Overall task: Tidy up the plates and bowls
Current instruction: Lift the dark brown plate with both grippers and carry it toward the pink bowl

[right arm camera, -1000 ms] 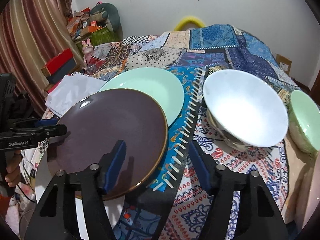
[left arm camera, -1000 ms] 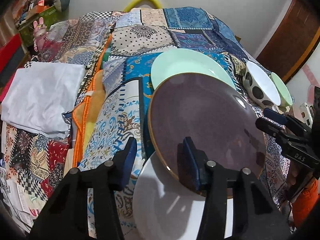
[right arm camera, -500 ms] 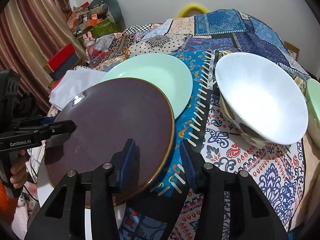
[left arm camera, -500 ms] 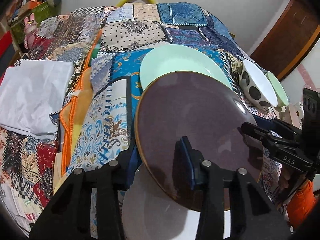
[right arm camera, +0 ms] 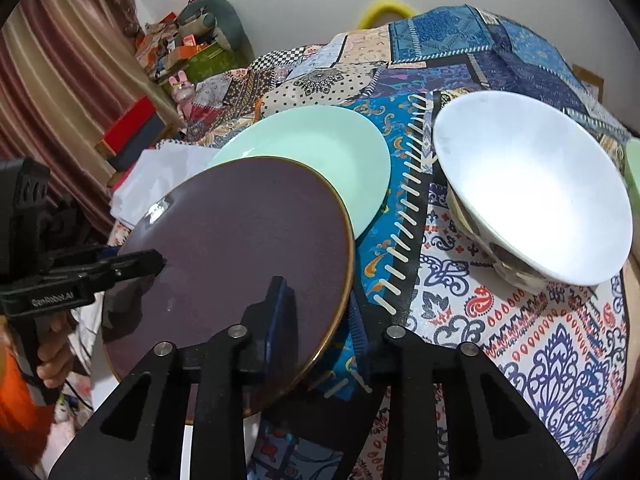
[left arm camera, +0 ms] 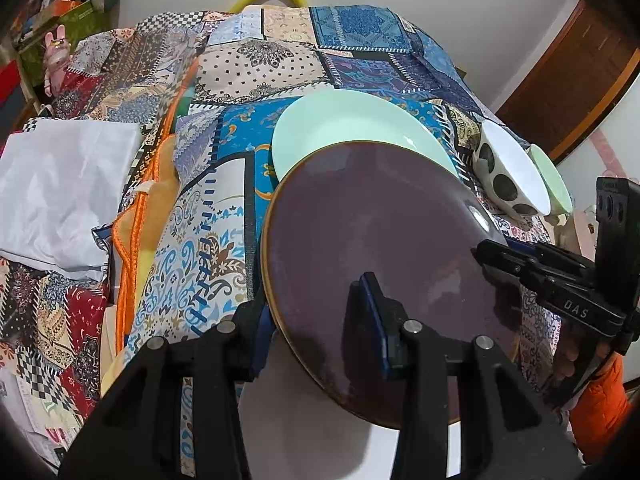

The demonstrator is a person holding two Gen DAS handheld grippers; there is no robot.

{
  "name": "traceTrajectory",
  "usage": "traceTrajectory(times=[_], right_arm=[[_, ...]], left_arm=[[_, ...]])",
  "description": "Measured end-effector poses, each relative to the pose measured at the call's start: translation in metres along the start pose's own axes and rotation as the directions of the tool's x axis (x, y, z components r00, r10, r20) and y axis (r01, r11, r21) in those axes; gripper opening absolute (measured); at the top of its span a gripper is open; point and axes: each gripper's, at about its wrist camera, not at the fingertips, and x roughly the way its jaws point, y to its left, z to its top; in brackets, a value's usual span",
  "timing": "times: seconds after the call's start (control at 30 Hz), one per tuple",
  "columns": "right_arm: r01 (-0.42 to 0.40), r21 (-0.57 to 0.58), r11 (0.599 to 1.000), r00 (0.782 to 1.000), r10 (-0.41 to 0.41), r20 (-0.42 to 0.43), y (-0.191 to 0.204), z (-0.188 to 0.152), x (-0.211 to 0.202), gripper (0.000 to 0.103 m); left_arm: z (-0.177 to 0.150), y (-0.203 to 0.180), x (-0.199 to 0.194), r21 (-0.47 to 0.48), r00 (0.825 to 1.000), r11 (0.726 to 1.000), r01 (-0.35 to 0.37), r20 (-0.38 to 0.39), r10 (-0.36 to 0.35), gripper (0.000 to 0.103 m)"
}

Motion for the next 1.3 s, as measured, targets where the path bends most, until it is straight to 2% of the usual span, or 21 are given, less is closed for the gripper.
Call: traceTrajectory(times=[0.5,1.3], right_arm=[[0.011,0.010,1.000,0.999,-0.011,0.038,-0.004,-0.007,-0.022,0.027],[0.022,0.028,0.999,0.990,-0.026,0.137,-0.022,-0.035,-0.102,0.027]], left_arm=[[-0.011,-0.020,-0.019,0.011,0.999,1.000,-0.004,0.039,0.003,0.041],[-0.034,-0.104,-0.068,0.061,0.994,0.998,-0.011,0.113,0.005,0.041]])
